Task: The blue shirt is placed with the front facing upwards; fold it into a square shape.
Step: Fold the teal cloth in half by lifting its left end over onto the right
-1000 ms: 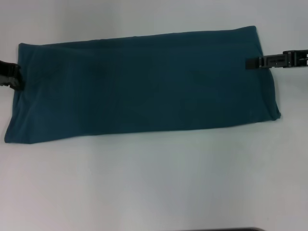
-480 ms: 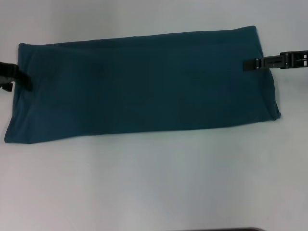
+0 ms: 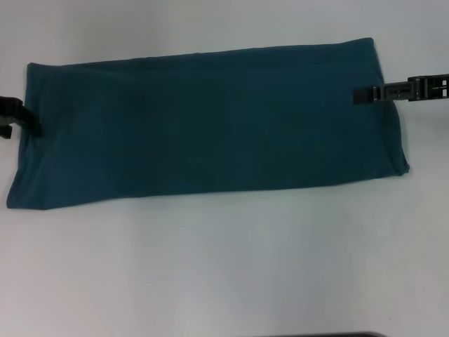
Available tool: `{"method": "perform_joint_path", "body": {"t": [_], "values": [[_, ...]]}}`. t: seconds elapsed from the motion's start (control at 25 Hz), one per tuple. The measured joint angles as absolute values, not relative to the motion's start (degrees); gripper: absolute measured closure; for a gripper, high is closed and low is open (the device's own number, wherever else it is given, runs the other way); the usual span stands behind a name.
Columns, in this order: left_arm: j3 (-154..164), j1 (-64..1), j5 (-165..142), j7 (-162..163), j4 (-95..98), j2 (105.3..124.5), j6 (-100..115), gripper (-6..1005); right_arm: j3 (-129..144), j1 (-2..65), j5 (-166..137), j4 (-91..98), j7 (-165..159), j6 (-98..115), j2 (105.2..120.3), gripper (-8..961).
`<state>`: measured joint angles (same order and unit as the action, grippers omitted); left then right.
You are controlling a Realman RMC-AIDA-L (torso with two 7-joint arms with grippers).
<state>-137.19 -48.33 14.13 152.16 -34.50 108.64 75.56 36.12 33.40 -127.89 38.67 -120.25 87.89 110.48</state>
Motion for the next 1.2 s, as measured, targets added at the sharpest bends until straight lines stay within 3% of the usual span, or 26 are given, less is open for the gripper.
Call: {"method": "perform_joint_path", "body": {"t": [0.2, 1.2], "values": [[-137.3, -49.5, 14.2, 152.2, -31.5, 107.80, 75.4, 446, 36.1, 33.4, -127.9, 38.7, -120.2, 87.9, 110.47, 37], [-136.2, -50.5, 14.1, 152.9, -29.1, 107.66, 75.2, 448, 36.2, 33.5, -127.9, 38.7, -119.7, 87.9, 110.48, 38]]}}
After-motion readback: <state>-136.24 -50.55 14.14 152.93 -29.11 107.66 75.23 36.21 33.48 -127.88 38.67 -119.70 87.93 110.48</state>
